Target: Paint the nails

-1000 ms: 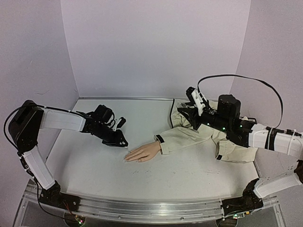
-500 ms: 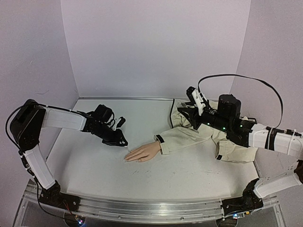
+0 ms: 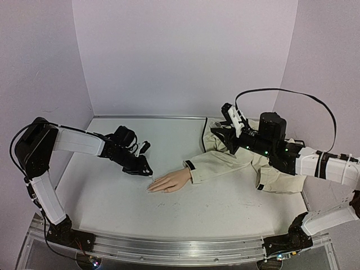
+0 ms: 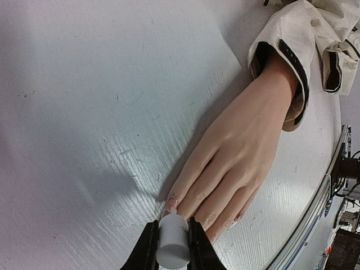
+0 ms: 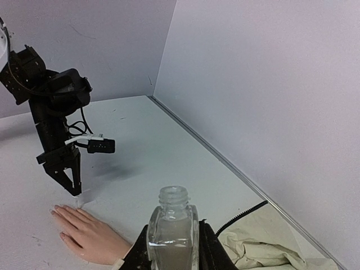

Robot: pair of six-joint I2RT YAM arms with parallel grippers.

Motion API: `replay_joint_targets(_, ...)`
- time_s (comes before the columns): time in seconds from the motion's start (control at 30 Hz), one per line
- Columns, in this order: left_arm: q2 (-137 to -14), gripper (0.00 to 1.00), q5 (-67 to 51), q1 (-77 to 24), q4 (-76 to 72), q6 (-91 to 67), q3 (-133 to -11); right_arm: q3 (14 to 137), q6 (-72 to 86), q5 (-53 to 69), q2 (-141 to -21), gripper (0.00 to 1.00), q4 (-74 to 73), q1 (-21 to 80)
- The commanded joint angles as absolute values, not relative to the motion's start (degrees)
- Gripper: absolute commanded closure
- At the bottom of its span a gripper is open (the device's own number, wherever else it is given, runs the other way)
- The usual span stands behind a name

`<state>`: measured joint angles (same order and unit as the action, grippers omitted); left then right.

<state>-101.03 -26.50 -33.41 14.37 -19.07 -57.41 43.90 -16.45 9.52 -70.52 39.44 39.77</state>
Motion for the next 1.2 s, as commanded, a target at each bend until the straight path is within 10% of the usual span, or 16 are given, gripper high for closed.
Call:
replay_joint_targets(0.0,-101.1,1.00,-27.2,-33.1,12.6,-18.5,-60.1,45.5,-15.8,10.2,-69.3,1.00,44.2,39.5)
replay_joint_targets(1.17,-102.5,1.00,-29.0,-32.5,12.4,-18.5,-59.0,46.0,-15.3,11.3,-70.3,1.00,44.2,39.2)
